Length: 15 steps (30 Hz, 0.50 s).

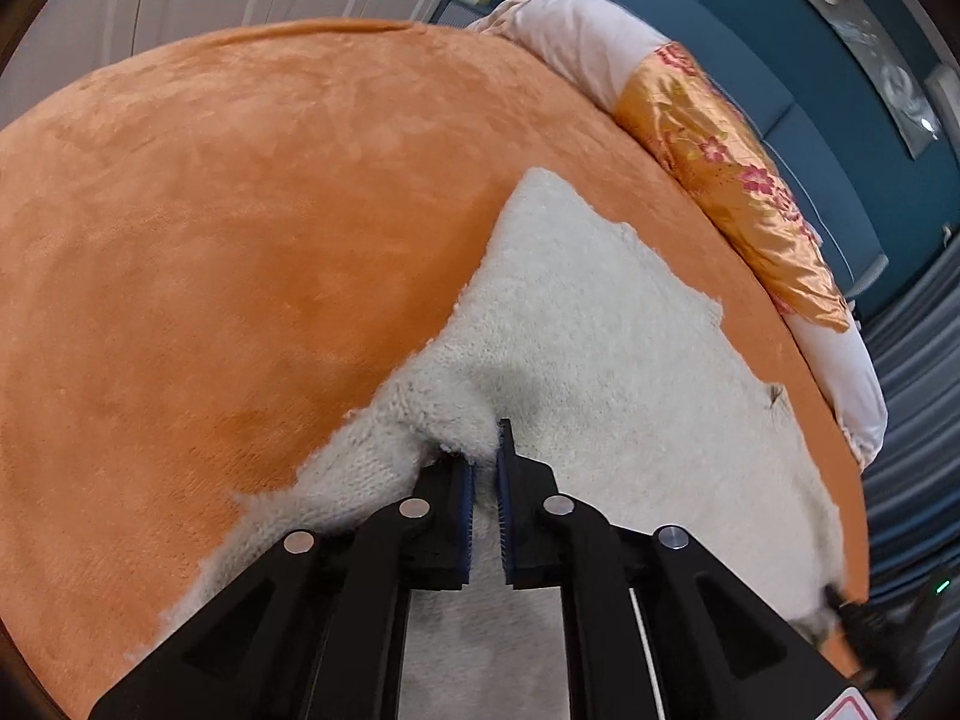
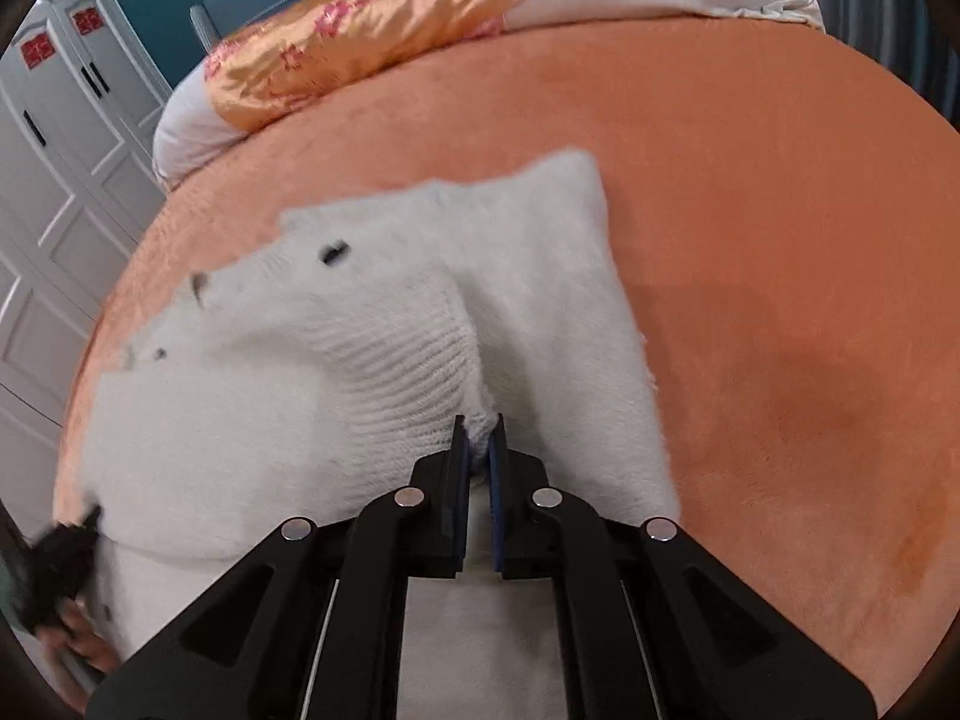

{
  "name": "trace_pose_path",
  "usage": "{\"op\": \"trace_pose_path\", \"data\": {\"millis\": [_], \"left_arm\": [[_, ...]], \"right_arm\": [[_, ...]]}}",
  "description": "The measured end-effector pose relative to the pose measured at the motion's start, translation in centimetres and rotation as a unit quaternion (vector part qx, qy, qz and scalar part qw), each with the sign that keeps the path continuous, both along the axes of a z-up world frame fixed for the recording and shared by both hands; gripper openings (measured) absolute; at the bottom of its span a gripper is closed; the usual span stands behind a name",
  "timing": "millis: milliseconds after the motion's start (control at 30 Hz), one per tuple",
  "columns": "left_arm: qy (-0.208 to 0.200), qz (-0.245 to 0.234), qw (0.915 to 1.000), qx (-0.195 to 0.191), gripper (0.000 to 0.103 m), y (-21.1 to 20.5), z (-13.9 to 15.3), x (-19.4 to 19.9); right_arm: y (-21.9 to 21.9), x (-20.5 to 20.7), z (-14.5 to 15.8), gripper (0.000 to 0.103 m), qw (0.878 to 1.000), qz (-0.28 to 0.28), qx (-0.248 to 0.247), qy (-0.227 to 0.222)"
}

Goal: Fold small clothes

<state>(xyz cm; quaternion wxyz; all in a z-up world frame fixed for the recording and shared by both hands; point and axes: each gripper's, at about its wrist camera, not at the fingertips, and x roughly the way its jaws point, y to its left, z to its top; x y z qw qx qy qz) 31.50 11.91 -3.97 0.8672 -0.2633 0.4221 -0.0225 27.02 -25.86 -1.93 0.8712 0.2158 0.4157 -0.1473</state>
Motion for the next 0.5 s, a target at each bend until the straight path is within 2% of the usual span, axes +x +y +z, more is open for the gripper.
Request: {"op": "trace_pose_path", "data": {"millis": [67,100,167,267,367,500], "left_arm": [[-0.009,0.0,1.0,0.0,0.011,0.2,-0.3,-0.2],[-0.014,0.001,0.9999,-0.002,0.011,0.2,-0.4,-0.3],[-0.022,0.002,0.9998,-0.003,0.011,0.2,-0.6,-0.4],[-0.03,0.002,0.9995,-0.009,0.011,0.4,-0.7,-0.6],[-0.035,0.001,0.9993,-0.013,0.011,0.5,-0.9,-0.7],[-0.041,0.001,0.999,-0.018,0.012,0.6,-1.1,-0.8]], "right_arm": [[0.8,-0.7,1.9,0.008,0.999,-0.013,-0.019,-0.029],[2.0,-0.4,3.1,0.008,0.998,0.0,-0.024,-0.05],[5.8,1.9,4.6,0.008,0.995,0.067,-0.022,-0.065],[12.1,6.0,5.1,0.008,0.985,0.159,-0.029,-0.068],[19.2,11.9,3.0,0.008,0.967,0.253,0.002,-0.039],[25.3,16.7,-1.0,0.008,0.952,0.305,0.008,0.02]]}}
